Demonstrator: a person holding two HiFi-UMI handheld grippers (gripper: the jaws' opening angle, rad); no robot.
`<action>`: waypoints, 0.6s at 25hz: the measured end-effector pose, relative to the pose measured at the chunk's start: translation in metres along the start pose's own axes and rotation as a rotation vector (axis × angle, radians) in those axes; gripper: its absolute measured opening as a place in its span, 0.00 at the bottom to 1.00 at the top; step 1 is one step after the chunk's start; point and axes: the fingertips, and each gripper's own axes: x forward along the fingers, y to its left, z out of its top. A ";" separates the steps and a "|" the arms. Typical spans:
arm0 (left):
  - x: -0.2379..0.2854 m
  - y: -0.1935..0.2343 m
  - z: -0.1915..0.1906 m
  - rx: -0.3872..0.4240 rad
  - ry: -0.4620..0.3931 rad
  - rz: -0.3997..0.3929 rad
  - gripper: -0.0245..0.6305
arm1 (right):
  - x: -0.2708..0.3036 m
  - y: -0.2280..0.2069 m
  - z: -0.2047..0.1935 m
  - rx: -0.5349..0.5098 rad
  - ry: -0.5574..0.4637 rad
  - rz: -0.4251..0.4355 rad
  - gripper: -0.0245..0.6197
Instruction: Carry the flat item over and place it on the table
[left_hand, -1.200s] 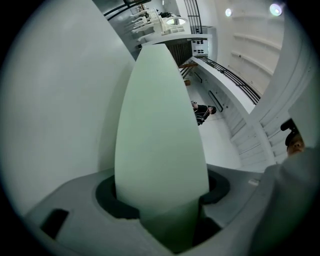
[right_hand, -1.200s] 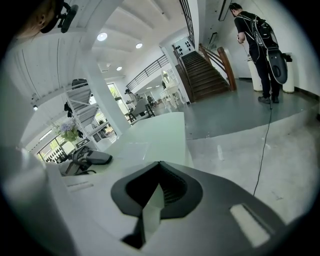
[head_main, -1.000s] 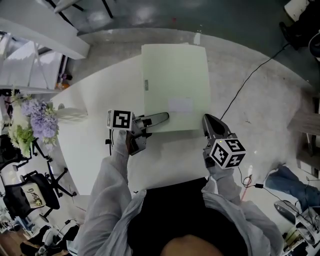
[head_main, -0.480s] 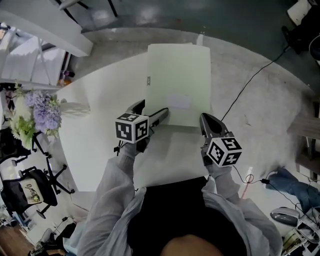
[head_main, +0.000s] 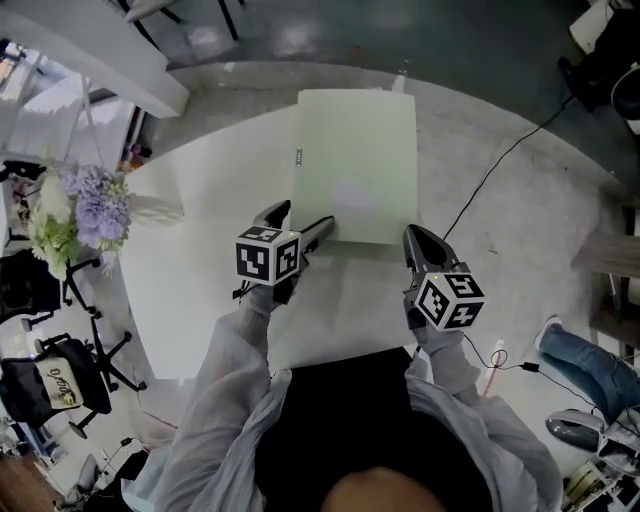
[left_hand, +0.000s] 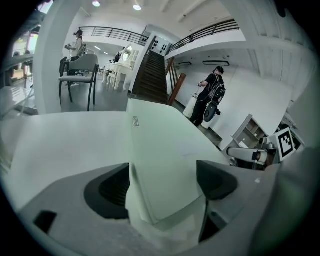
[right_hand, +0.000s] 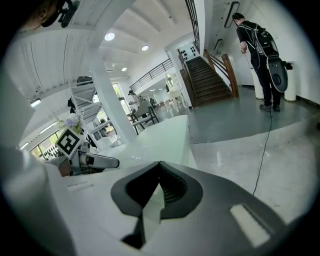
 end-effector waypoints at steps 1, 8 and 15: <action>-0.004 -0.002 -0.001 0.000 -0.007 0.000 0.68 | -0.003 0.002 0.000 -0.003 -0.004 0.000 0.05; -0.045 -0.019 -0.008 -0.029 -0.085 -0.022 0.68 | -0.031 0.024 0.002 -0.027 -0.040 0.005 0.05; -0.100 -0.037 -0.018 -0.030 -0.182 -0.060 0.68 | -0.060 0.057 0.002 -0.072 -0.081 0.004 0.05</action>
